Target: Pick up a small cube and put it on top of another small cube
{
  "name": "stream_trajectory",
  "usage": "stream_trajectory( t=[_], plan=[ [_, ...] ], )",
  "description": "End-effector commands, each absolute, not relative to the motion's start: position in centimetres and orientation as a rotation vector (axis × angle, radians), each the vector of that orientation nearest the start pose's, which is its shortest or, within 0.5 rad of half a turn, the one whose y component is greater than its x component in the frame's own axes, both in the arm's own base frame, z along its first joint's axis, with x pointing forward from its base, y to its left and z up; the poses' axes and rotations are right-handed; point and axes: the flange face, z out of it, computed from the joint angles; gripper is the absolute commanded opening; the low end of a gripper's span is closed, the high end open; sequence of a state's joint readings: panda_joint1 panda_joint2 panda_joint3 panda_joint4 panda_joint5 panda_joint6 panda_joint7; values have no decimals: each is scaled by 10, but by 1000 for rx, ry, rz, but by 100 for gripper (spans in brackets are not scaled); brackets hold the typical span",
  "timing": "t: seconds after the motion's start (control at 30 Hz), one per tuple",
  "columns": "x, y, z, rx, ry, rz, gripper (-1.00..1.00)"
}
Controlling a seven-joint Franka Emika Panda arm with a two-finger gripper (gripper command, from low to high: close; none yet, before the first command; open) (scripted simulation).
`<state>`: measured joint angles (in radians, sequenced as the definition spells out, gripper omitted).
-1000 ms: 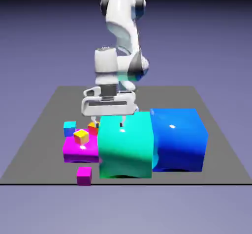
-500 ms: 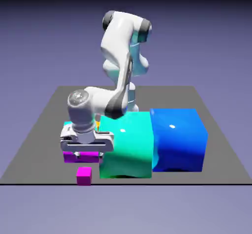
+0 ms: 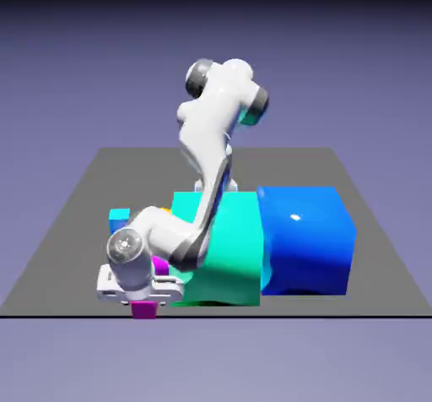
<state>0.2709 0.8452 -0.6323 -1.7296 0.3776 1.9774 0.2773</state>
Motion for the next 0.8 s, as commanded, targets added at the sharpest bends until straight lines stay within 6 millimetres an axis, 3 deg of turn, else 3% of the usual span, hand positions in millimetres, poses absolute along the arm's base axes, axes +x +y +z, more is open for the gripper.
stream_trajectory(
  t=[0.0,0.03,0.07,0.1,0.43,0.77],
  plan=[
    [593,-178,161,-2982,1257,672,-100],
    [599,-178,182,-2982,1259,672,-100],
    [599,-156,172,-2994,1154,734,-100],
    [602,-150,177,-3039,1109,703,-100],
    [527,-230,276,-2618,1837,605,-100],
    [415,-252,324,-2265,2091,690,-100]
  ],
)
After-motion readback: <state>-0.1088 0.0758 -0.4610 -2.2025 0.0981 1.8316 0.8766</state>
